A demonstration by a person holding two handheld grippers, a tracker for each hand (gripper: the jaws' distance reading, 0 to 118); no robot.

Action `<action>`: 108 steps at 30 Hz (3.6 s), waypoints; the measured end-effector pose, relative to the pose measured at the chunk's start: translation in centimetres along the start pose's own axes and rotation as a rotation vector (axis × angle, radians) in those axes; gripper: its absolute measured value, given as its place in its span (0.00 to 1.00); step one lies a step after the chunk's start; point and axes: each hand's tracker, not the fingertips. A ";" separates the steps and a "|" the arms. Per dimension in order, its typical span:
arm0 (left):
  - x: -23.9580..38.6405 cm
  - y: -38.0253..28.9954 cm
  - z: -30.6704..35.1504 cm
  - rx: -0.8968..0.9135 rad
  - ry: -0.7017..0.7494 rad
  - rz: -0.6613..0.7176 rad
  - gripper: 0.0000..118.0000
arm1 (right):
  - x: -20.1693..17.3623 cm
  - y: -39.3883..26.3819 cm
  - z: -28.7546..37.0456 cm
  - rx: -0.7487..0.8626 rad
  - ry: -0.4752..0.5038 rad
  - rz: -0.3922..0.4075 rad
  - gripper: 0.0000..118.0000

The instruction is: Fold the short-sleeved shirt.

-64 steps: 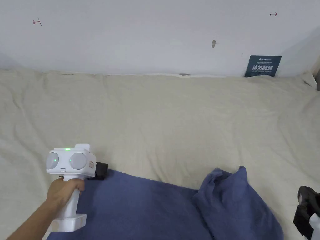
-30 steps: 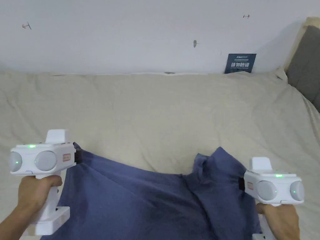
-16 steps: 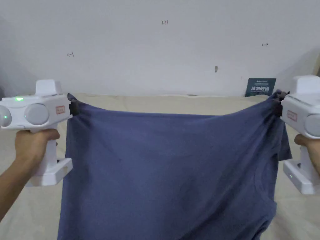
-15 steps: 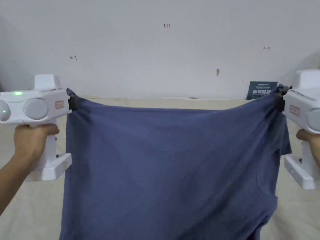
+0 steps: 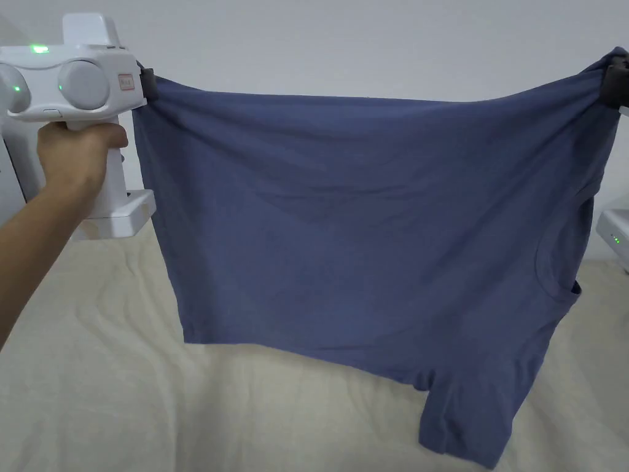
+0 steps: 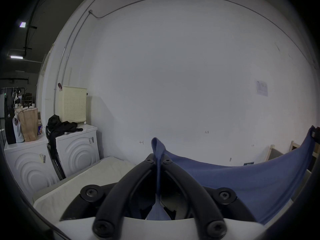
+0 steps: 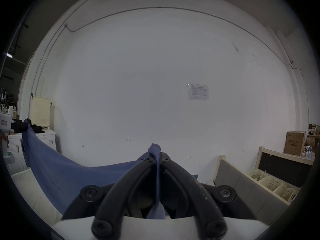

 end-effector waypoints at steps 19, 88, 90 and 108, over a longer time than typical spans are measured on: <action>-0.3 -28.0 0.2 -0.392 -0.051 -0.055 0.03 | 1.5 -27.4 2.1 -0.402 0.062 -0.219 0.04; -0.5 -32.4 33.1 -0.282 -0.124 -0.017 0.00 | -7.9 -26.2 35.1 -0.266 -0.028 -0.009 0.02; -1.5 -33.4 32.8 -0.349 -0.108 -0.033 0.00 | -7.6 -26.6 35.1 -0.286 -0.025 -0.035 0.02; -11.5 -45.5 29.3 -0.911 0.082 -0.122 0.95 | -7.7 -29.4 34.9 -0.389 -0.037 -0.064 0.02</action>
